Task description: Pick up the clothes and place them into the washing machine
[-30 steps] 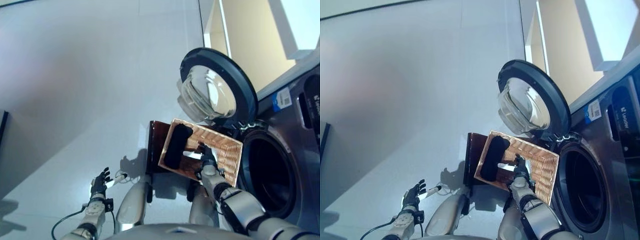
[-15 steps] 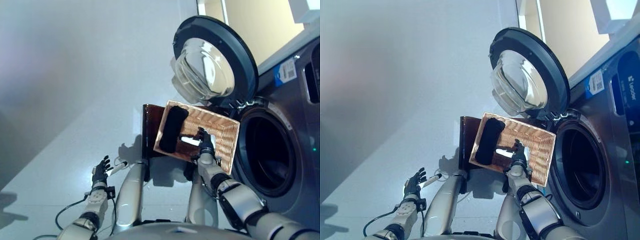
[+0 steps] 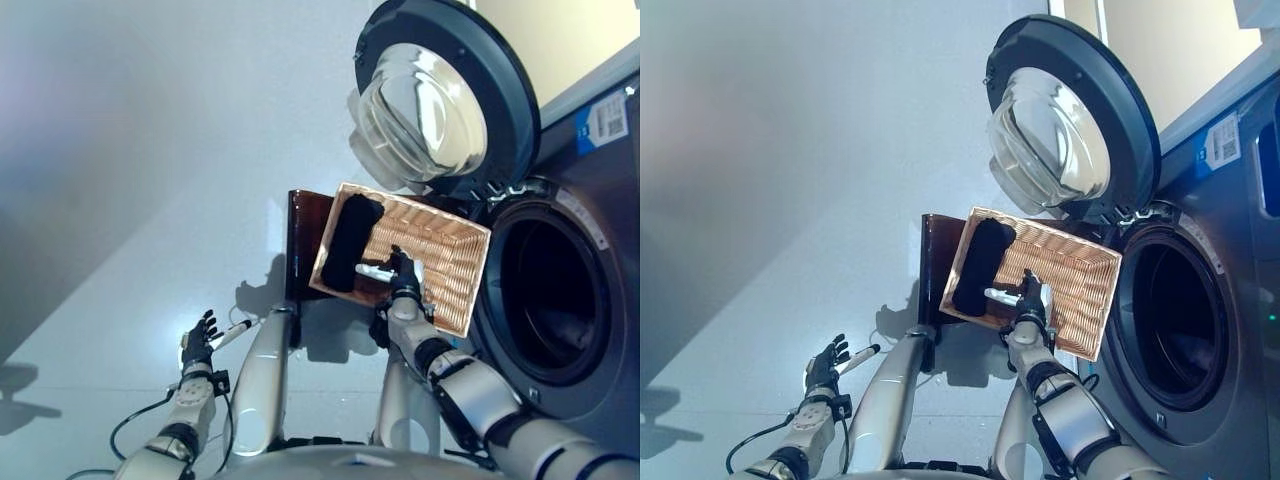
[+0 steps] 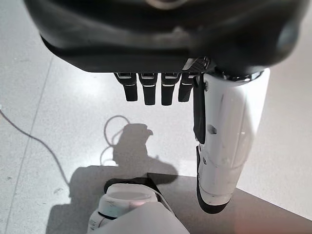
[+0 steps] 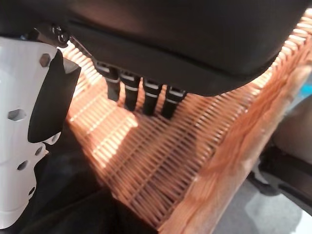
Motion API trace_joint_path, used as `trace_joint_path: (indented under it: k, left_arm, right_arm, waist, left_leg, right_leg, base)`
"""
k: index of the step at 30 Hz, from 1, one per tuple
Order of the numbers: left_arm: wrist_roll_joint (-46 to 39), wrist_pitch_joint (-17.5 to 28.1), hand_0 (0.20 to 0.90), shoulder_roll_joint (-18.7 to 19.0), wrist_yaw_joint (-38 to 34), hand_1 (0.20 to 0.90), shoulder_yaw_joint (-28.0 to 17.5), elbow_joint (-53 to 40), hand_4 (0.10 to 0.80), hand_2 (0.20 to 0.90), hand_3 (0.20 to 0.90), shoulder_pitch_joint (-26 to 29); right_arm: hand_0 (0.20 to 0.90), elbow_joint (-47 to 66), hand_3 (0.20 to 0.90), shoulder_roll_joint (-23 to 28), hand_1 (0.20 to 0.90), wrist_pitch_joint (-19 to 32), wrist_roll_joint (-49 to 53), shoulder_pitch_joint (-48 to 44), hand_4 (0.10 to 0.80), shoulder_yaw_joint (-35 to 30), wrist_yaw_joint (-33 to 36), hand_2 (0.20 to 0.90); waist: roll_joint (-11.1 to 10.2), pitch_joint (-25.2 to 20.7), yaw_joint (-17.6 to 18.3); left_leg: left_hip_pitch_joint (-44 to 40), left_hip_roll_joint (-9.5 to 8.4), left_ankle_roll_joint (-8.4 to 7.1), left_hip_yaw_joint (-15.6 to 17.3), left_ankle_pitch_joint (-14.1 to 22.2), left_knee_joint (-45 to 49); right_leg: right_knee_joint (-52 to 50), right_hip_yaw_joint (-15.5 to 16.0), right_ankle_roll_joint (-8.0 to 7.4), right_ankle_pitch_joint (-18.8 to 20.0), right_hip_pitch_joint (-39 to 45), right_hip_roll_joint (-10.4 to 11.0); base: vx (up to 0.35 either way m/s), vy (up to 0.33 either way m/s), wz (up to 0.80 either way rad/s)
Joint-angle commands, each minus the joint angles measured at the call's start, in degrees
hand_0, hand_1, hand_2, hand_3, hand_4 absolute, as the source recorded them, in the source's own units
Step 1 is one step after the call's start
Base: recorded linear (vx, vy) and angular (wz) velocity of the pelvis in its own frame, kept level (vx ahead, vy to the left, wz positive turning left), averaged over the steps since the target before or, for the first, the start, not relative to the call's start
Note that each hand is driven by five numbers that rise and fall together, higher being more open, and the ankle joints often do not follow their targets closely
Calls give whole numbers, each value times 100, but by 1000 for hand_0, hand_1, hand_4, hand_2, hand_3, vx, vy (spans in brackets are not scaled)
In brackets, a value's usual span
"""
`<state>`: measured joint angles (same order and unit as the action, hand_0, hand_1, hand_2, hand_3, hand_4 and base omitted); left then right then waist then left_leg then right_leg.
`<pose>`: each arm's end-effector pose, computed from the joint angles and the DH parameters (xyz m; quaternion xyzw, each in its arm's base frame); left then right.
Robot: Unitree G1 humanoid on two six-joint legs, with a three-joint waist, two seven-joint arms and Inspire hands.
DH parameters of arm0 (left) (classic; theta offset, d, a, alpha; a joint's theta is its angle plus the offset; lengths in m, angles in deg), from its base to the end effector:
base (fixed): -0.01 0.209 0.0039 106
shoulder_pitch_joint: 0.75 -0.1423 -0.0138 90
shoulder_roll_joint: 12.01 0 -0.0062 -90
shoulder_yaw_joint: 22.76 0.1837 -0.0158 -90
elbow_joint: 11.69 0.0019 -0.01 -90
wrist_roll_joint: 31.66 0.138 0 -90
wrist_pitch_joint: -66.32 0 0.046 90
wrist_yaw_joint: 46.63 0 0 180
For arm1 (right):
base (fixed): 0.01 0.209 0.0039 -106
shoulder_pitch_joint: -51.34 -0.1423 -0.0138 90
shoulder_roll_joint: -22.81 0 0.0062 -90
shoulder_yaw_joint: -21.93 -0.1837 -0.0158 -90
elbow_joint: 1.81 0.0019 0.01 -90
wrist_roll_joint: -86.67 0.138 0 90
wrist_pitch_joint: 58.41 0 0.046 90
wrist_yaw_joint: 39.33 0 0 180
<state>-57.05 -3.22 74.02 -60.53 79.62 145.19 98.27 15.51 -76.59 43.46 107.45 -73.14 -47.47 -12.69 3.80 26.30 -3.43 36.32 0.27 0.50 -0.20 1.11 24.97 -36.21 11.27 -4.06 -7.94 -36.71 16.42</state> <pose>0.1503 0.2034 -0.0889 0.0196 0.3216 0.1876 0.9279 0.2658 -0.1405 -0.0250 -0.1051 0.2286 -0.1536 0.9556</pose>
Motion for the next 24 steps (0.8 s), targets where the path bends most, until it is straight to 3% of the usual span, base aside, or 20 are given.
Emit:
trace_joint_path:
  k: [1, 9, 10, 13, 14, 15, 16, 24]
  left_arm:
    - [-85, 224, 900, 330, -238, 900, 9, -186, 800, 900, 900, -267]
    - [-101, 218, 900, 340, -245, 900, 21, -256, 800, 900, 900, -269]
    - [-93, 217, 900, 344, -252, 900, 10, -229, 800, 900, 900, -268]
    - [-98, 220, 900, 352, -257, 900, 1, -197, 800, 900, 900, -256]
    - [-102, 229, 900, 362, -260, 900, 8, -204, 800, 900, 900, -238]
    - [-102, 229, 900, 362, -260, 900, 8, -204, 800, 900, 900, -238]
    - [-132, 245, 900, 373, -259, 900, 10, -229, 800, 900, 900, -258]
    - [-190, 250, 900, 403, -265, 900, 17, -304, 800, 900, 900, -249]
  right_arm:
    - [900, 379, 900, 38, 900, 355, -108, -256, 800, 122, 116, 900]
    - [900, 507, 900, 12, 900, 350, -217, -419, 800, 266, 121, 900]
    - [900, 500, 900, 14, 900, 356, -198, -432, 800, 253, 121, 900]
    - [900, 498, 900, -17, 900, 410, -31, -461, 800, 179, 114, 900]
    - [900, 507, 900, -22, 900, 413, -17, -509, 800, 185, 97, 900]
    - [900, 507, 900, -22, 900, 413, -17, -509, 800, 185, 97, 900]
    - [900, 565, 900, -43, 900, 418, -33, -542, 800, 241, 87, 900]
    - [900, 663, 900, -118, 900, 409, -106, -639, 800, 366, 75, 900]
  waist:
    - [53, -92, -95]
    - [71, -19, -110]
    - [99, -15, -141]
    - [107, -15, -150]
    - [93, -3, -132]
    - [93, -3, -132]
    - [116, 5, -167]
    - [149, 78, -196]
  left_leg:
    - [190, -24, -211, 56, 615, 959]
    - [323, -31, -187, 84, 551, 911]
    - [294, 5, -221, 44, 790, 1037]
    - [321, -1, -219, 36, 787, 1037]
    - [382, -35, -183, 70, 548, 924]
    - [383, -35, -183, 70, 548, 924]
    - [351, 1, -217, 37, 778, 1027]
    - [421, -4, -216, 40, 743, 1024]
  right_leg:
    - [845, -507, -139, 969, 54, 46]
    - [858, -512, -142, 1012, -83, 34]
    - [703, -557, -195, 798, -72, -10]
    - [680, -558, -199, 795, -109, -6]
    - [816, -520, -142, 1004, -157, 36]
    - [816, -520, -142, 1004, -157, 36]
    - [682, -564, -198, 799, -149, -8]
    - [649, -548, -204, 804, -198, 4]
  base:
    - [0, 0, 0]
    - [10, -3, 0]
    - [82, -21, -1]
    - [-4, -2, 1]
    - [-98, 8, 0]
    - [0, 0, 0]
    - [81, -13, -1]
    - [8, -3, 1]
